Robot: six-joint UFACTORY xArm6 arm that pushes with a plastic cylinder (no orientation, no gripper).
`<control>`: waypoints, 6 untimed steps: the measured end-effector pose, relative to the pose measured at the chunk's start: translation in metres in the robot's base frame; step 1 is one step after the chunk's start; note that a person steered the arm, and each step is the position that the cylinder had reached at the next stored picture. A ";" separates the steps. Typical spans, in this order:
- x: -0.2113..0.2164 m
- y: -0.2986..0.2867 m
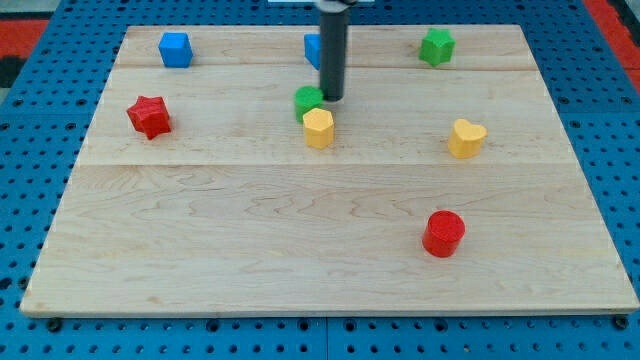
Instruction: Place the green circle at the bottom left of the board
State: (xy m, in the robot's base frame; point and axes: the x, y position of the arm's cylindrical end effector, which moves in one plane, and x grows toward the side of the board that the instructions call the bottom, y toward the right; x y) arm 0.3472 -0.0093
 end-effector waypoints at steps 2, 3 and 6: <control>0.053 -0.080; 0.073 -0.087; 0.096 -0.166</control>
State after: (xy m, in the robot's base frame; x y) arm 0.4433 -0.1757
